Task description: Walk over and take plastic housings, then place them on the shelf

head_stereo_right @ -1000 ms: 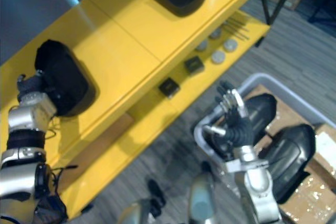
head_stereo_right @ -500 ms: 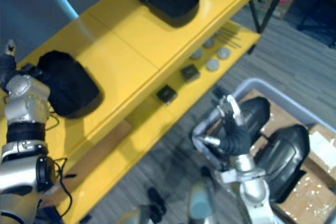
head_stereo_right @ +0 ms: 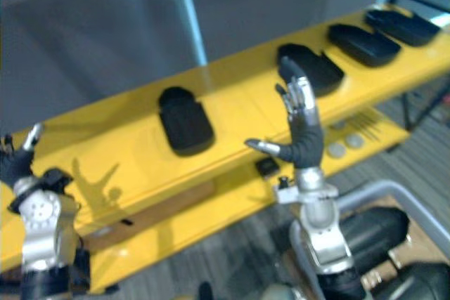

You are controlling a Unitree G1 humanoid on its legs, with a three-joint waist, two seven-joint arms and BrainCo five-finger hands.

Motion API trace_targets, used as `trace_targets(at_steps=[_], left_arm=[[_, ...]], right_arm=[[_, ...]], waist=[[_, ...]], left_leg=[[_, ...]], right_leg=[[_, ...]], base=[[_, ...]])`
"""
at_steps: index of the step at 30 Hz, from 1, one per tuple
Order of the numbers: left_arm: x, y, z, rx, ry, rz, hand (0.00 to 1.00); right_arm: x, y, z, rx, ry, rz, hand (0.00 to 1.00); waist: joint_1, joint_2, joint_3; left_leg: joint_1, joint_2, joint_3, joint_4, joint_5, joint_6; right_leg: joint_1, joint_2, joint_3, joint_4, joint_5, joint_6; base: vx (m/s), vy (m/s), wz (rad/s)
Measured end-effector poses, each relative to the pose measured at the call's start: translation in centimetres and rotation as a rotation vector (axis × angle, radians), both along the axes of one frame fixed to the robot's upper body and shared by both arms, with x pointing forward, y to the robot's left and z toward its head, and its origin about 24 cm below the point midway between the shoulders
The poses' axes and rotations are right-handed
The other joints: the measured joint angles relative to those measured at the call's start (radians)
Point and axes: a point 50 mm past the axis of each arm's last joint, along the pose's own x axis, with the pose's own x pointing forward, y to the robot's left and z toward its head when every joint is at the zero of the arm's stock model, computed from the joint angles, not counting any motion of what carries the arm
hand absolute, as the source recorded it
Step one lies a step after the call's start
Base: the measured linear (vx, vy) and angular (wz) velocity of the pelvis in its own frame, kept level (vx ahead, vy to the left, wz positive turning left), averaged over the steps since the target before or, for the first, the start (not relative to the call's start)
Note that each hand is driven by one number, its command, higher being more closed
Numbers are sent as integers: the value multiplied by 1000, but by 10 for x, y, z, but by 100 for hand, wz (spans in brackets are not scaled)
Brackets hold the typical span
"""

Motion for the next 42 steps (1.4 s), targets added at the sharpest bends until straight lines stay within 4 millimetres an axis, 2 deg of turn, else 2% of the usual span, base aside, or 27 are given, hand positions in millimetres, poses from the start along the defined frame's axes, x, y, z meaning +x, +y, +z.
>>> trace_targets(at_steps=[1,2,4,7,9,10,12,15,16,20,25,29,33,38,42], left_arm=[[-5,-2,-3,-6,-1,1,0],[-14,-6,-11,3,21,21,0],[-24,-11,-20,16,53,51,0],[-40,-16,-46,-44,127,118,0],[-49,-19,-84,-100,288,185,0],[-52,-20,-94,-124,327,198,0],[-62,-29,-127,-191,461,212,0],[-68,-42,-146,-176,572,149,0],[-70,-50,-153,-143,628,97,0],[-76,-62,-167,-139,711,20,0],[-77,-78,-178,-153,767,-64,0],[-77,-84,-182,-163,783,-91,0],[-65,-92,-180,-175,742,-127,0],[-58,-95,-176,-242,679,-135,0],[-56,-98,-176,-269,660,-154,0]], right_arm=[[2,2,-1,-8,15,8,0],[9,8,-6,-28,55,32,0],[13,17,-13,-38,101,64,0],[20,38,-24,-44,174,133,0],[33,58,-27,-68,219,181,0],[37,64,-27,-77,230,187,0],[52,81,-21,-75,249,169,0],[68,92,-20,-74,293,123,0],[75,95,-18,-75,309,94,0],[87,110,-13,-73,345,55,0],[97,113,-6,-20,379,-44,0],[100,115,-5,83,444,-149,0],[103,112,-2,148,468,-218,0],[108,108,11,181,448,-209,0],[108,110,14,176,438,-187,0]], waist=[[8,-1,-3],[28,-4,-4],[36,-16,-11],[70,-47,-26],[92,-69,-32],[99,-74,-34],[124,-93,-25],[158,-109,-25],[184,-111,-15],[210,-104,4],[246,-93,42],[252,-92,66],[269,-77,89],[271,-65,128],[277,-64,143]], left_leg=[[-6,-1,-7,-1,3,-1],[-9,-3,-23,-8,10,0],[-12,-8,-40,-13,15,2],[-24,-13,-61,-14,15,2],[-24,-18,-82,-18,18,1],[-25,-18,-84,-21,19,1],[-28,-20,-108,-28,26,-1],[-41,-19,-132,-27,29,-5],[-41,-19,-143,-26,30,-6],[-55,-14,-180,-25,40,-15],[-59,-3,-190,-26,46,-22],[-76,6,-196,-26,50,-27],[-92,12,-195,-22,51,-28],[-113,9,-206,-11,51,-29],[-124,8,-218,-8,51,-30]], right_leg=[[2,1,-7,-7,5,2],[18,3,-28,-32,24,7],[38,4,-52,-59,35,8],[56,8,-76,-88,50,8],[71,8,-97,-97,51,9],[71,8,-100,-99,51,9],[83,12,-115,-108,51,8],[88,19,-138,-114,48,4],[96,23,-142,-115,45,0],[102,36,-169,-117,40,-8],[102,48,-178,-115,34,-17],[91,57,-192,-111,34,-16],[76,59,-195,-105,33,-17],[46,39,-211,-43,-3,-15],[28,28,-222,-6,-27,-11]], base=[[-7,-5,41],[3,-2,38],[17,1,35],[59,-4,20],[28,-12,23],[23,-13,15],[19,-21,25],[3,-38,28],[6,-41,27],[-13,-49,26],[-35,-34,6],[-6,-31,6],[0,0,0],[0,-3,8],[29,-21,11]])
